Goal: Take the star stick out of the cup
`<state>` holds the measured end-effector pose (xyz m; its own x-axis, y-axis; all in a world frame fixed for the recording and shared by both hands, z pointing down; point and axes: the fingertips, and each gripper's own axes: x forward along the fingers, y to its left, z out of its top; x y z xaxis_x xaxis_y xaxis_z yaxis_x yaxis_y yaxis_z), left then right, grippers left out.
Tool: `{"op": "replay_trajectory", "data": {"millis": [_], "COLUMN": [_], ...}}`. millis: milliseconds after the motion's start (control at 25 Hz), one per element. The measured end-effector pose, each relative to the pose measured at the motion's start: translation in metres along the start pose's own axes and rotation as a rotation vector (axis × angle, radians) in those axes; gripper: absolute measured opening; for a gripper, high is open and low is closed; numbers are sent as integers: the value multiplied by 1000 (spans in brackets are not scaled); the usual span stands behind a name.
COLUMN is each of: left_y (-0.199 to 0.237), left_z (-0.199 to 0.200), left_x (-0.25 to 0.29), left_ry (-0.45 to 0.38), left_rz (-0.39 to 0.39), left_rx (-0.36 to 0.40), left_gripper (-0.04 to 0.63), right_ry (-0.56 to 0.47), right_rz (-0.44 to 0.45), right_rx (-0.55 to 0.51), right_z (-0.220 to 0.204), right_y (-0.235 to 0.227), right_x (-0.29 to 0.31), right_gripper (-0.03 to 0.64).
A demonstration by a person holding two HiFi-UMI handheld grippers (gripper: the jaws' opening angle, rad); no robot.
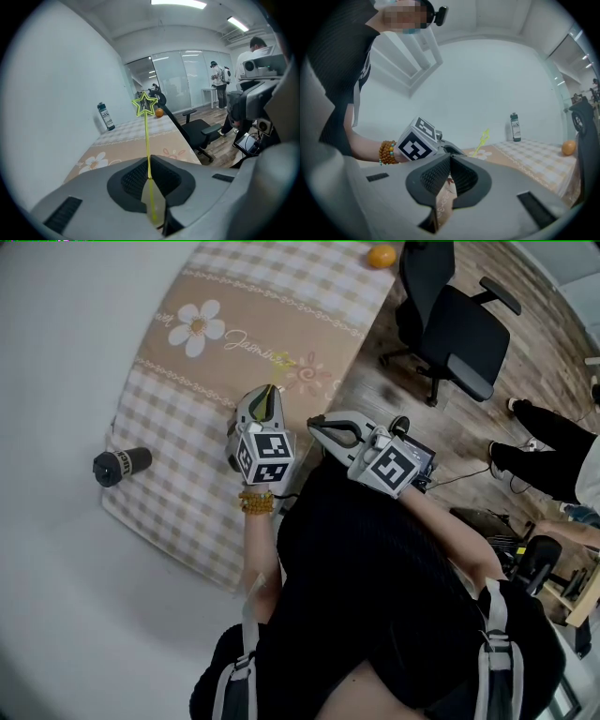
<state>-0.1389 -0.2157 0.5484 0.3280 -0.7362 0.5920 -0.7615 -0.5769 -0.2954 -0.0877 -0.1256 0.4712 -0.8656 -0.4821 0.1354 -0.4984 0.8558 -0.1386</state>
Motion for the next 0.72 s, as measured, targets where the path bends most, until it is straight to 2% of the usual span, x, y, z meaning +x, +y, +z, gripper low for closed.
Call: {"op": "replay_trajectory", "data": {"millis": [160,280,720], "left_y": [0,3,39], "left_z": [0,0,-22], "left_x": [-4,-10,-60], "left_ry": [-3,-12,-115], "left_rz": [-6,-4,30], "left_rx": [-13,-50,-373], "left_gripper": [25,23,20], "right_ry": [1,-3,3], "right_rz": [9,13,73], "right_rx": [-3,3,-10], "right_z": [-1,-1,-3], "right_y": [4,5,22], "right_x": [0,0,10], "right_gripper": [6,6,6]}}
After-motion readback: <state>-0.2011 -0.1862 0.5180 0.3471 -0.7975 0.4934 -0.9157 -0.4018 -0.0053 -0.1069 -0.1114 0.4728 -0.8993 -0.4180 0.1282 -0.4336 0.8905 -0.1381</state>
